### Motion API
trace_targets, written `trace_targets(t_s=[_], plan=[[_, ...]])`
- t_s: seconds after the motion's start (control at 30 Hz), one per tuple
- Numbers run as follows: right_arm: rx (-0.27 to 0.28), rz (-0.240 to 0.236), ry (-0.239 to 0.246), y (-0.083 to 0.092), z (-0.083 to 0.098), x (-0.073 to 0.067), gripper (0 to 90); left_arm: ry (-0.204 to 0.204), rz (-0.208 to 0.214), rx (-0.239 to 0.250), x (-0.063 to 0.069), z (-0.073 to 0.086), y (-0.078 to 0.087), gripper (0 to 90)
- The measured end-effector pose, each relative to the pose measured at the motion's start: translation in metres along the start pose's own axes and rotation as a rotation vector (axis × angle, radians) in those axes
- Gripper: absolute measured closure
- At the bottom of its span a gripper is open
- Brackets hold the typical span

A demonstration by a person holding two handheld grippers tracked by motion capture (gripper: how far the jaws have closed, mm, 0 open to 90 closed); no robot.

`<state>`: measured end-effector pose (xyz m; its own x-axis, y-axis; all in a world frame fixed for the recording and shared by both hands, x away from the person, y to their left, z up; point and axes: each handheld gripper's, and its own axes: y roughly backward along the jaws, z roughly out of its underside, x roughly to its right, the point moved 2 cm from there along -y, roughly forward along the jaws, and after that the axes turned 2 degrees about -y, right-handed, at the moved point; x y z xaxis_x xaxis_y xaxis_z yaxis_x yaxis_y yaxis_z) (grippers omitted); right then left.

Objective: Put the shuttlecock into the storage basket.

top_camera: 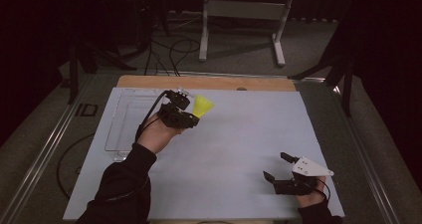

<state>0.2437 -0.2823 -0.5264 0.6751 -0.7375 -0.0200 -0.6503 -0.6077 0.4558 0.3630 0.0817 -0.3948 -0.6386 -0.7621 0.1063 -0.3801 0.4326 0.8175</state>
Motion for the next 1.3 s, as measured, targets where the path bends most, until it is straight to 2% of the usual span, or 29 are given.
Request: trace_targets(t_s=[0.2, 0.6, 0.8, 0.93, 1.0, 1.3], plan=[[-0.002, -0.002, -0.003, -0.001, 0.0, 0.0, 9.3, 0.025, -0.015, 0.01, -0.012, 0.005, 0.008, 65.9], [-0.003, -0.002, -0.004, -0.001, 0.0, 0.0, 9.3, 0.099, -0.069, 0.048, -0.041, 0.022, 0.029, 65.9], [-0.004, -0.004, -0.003, -0.001, 0.0, -0.001, 9.3, 0.137, -0.083, 0.066, -0.053, 0.029, 0.038, 65.9], [-0.004, -0.003, -0.003, -0.002, 0.0, -0.001, 9.3, 0.169, -0.116, 0.068, -0.066, 0.038, 0.044, 65.9], [-0.004, -0.003, -0.003, -0.002, 0.0, -0.001, 9.3, 0.193, -0.121, 0.075, -0.071, 0.044, 0.045, 65.9], [-0.011, -0.005, -0.001, -0.003, 0.0, -0.001, 9.3, 0.251, -0.13, 0.083, -0.085, 0.061, 0.038, 65.9]])
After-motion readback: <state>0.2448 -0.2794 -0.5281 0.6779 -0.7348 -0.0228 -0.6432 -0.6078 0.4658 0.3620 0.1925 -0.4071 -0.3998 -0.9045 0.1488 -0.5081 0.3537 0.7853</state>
